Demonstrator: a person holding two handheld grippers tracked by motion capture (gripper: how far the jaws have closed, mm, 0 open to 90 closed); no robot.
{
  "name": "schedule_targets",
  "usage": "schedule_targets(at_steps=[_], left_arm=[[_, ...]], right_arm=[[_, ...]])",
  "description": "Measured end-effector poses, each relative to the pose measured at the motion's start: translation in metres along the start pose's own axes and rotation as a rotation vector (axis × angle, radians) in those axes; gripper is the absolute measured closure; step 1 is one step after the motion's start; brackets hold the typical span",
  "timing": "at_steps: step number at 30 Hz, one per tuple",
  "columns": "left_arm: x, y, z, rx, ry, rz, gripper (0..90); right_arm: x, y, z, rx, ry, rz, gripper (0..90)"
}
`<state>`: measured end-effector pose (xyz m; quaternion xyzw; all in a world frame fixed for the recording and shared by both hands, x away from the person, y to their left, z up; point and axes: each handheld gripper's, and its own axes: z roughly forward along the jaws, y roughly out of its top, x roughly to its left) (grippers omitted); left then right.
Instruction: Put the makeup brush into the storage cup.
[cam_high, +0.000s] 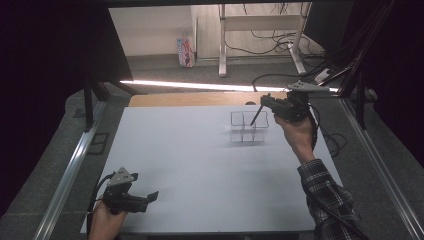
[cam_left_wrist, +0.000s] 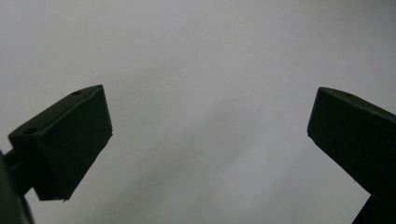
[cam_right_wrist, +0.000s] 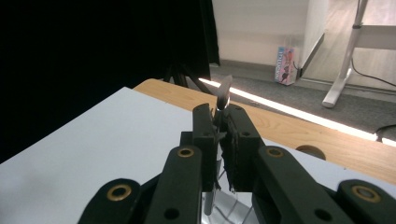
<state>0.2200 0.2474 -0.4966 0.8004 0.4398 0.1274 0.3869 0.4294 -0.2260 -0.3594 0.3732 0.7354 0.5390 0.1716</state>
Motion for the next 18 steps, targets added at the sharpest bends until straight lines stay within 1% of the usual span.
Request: schedule_targets(at_steps=[9,14,18], left_arm=[[0.0,0.0,0.0,0.0,-0.007,-0.001,0.5],[0.0,0.0,0.001,0.001,-0.007,0.0,0.5],[0.0,0.0,0.001,0.001,-0.008,-0.002,0.5]], right_arm=[[-0.008,0.006,0.01,-0.008,-0.032,-0.003,83.7],[-0.01,0.007,0.017,-0.009,-0.045,-0.004,83.7],[-0.011,0.006,0.021,-0.006,-0.064,-0.018,83.7]])
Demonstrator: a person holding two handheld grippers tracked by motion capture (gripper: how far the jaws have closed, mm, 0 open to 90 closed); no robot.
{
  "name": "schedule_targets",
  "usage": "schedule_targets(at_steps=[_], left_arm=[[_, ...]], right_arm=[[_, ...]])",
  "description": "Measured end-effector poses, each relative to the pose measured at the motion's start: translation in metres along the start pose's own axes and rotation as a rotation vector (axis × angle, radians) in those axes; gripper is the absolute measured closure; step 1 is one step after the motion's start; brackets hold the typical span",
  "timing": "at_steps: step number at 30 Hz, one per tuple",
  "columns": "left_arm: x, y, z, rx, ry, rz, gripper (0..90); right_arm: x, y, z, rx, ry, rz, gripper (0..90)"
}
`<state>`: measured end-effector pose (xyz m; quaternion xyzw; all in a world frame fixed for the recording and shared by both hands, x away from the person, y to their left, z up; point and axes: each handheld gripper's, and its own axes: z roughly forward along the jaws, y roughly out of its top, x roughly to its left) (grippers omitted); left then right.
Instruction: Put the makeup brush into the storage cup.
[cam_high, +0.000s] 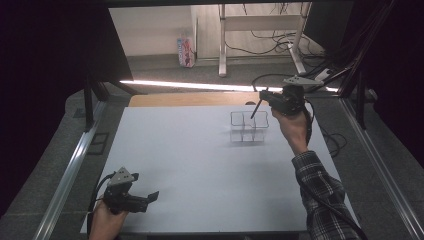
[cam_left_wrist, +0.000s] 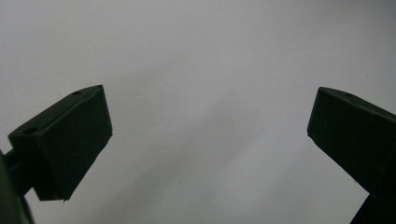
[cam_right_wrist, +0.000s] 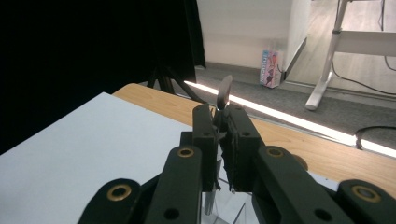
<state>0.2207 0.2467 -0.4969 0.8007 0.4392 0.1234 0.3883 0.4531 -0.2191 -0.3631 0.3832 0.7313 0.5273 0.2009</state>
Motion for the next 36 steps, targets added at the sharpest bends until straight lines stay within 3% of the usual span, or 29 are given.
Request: schedule_targets(at_steps=[16,36], left_arm=[[0.0,0.0,0.0,-0.003,-0.002,-0.001,0.5],[0.0,0.0,0.0,0.0,-0.005,-0.001,0.6]], right_arm=[[-0.002,-0.006,0.019,0.025,-0.033,-0.017,83.7],[0.005,-0.031,0.04,0.085,-0.036,-0.053,83.4]])
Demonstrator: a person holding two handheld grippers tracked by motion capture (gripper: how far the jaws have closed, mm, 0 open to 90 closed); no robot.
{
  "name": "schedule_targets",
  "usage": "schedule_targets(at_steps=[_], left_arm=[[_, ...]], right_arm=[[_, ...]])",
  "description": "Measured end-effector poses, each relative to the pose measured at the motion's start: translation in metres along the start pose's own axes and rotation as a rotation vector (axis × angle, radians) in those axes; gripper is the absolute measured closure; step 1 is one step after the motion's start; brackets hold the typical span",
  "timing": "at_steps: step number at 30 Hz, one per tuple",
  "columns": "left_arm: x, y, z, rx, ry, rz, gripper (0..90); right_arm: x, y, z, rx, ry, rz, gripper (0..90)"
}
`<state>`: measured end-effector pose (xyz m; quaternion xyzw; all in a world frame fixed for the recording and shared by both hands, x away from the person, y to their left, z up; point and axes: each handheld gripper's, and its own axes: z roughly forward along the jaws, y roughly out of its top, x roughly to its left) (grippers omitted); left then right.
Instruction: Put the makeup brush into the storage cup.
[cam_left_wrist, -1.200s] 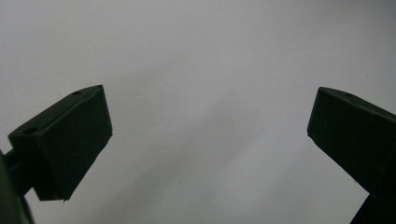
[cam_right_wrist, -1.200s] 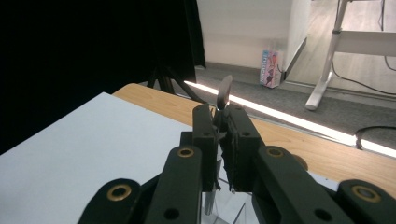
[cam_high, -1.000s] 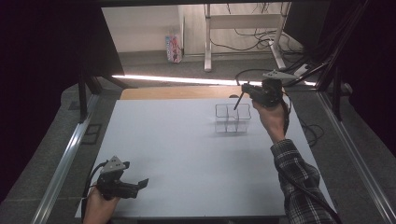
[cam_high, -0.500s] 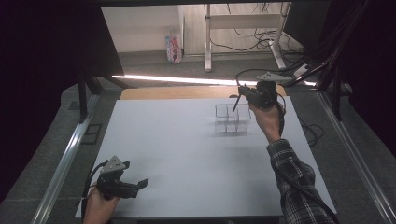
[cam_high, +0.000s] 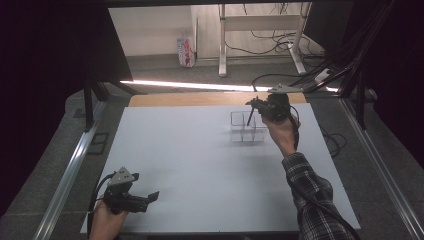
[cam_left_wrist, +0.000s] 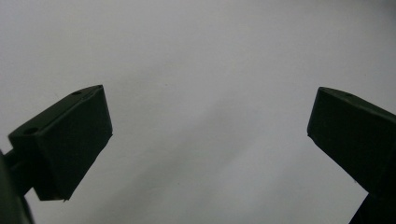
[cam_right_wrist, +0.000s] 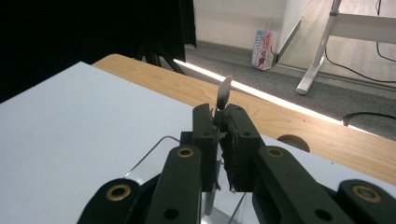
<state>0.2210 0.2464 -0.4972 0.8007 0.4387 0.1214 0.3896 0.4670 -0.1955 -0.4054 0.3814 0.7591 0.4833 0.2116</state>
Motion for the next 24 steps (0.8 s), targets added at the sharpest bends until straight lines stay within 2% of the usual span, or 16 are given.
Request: schedule_targets(at_steps=[16,24], left_arm=[[0.0,0.0,0.0,0.003,-0.003,0.007,0.6],[0.0,0.0,0.001,0.007,-0.004,0.009,0.6]], right_arm=[[0.003,-0.02,0.013,0.039,0.002,-0.002,83.2],[0.004,-0.027,0.018,0.076,-0.002,-0.013,82.3]])
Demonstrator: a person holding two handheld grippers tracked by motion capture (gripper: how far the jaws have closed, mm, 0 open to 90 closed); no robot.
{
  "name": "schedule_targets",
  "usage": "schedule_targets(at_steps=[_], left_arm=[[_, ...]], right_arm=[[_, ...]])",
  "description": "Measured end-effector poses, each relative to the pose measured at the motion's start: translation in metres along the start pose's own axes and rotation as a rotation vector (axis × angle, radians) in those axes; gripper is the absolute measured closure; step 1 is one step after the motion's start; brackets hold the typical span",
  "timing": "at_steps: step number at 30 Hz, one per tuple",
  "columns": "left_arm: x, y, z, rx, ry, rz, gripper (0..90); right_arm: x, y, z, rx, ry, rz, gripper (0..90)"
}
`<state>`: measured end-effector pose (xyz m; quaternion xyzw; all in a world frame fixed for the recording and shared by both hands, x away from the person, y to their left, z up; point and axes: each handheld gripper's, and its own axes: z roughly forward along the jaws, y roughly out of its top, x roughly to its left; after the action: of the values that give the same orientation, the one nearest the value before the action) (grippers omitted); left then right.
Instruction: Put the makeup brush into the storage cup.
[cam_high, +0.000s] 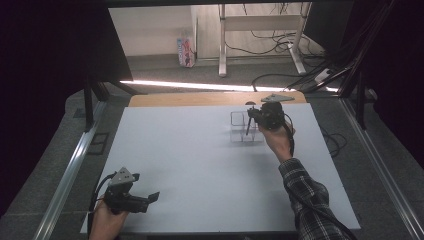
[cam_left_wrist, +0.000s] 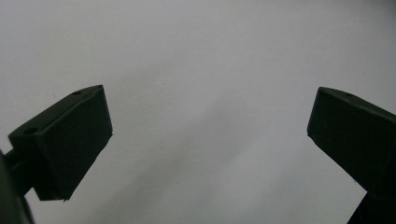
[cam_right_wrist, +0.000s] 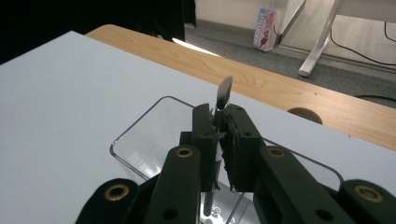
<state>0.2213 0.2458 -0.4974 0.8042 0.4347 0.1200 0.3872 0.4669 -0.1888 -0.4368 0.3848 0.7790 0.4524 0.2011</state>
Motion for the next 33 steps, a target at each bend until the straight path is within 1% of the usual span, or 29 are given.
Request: schedule_targets(at_steps=[1,2,3,4,6,10,13,15,16,18,23,33], left_arm=[[0.0,0.0,0.0,0.001,0.0,0.0,0.6],[0.0,0.0,0.0,0.001,-0.001,0.0,0.6],[0.0,0.0,0.0,0.0,0.0,0.001,0.6],[0.0,0.0,0.0,0.0,0.0,0.0,0.6],[0.0,0.0,0.0,0.001,0.001,-0.002,0.6],[0.0,0.0,0.0,0.0,0.0,0.0,0.6],[0.0,0.0,0.0,-0.002,-0.001,0.0,0.5],[0.0,0.0,0.0,-0.002,0.0,-0.001,0.5],[0.0,0.0,0.0,-0.001,0.0,-0.001,0.5],[0.0,0.0,0.0,-0.001,0.0,-0.001,0.5],[0.0,0.0,0.0,-0.002,0.0,-0.001,0.4],[0.0,0.0,0.0,-0.008,-0.003,-0.001,0.4]], right_arm=[[-0.001,0.0,0.0,0.007,0.009,0.007,76.4],[-0.002,0.001,0.0,0.005,0.015,0.02,67.2],[-0.003,0.002,0.0,0.001,0.015,0.025,57.3],[-0.004,0.004,0.0,-0.011,0.006,0.025,44.0],[-0.006,0.007,0.0,-0.019,-0.001,0.029,30.5],[-0.012,0.008,0.0,-0.027,0.006,0.066,14.4],[-0.016,0.008,0.0,-0.02,-0.01,0.08,6.3],[-0.018,0.008,0.0,-0.024,-0.014,0.092,5.2],[-0.018,0.008,0.001,-0.014,-0.015,0.093,3.9],[-0.019,0.008,0.001,0.013,-0.018,0.079,2.3],[-0.017,0.007,0.002,0.029,-0.004,0.065,2.0],[-0.013,0.007,0.0,0.037,0.013,0.058,1.9]])
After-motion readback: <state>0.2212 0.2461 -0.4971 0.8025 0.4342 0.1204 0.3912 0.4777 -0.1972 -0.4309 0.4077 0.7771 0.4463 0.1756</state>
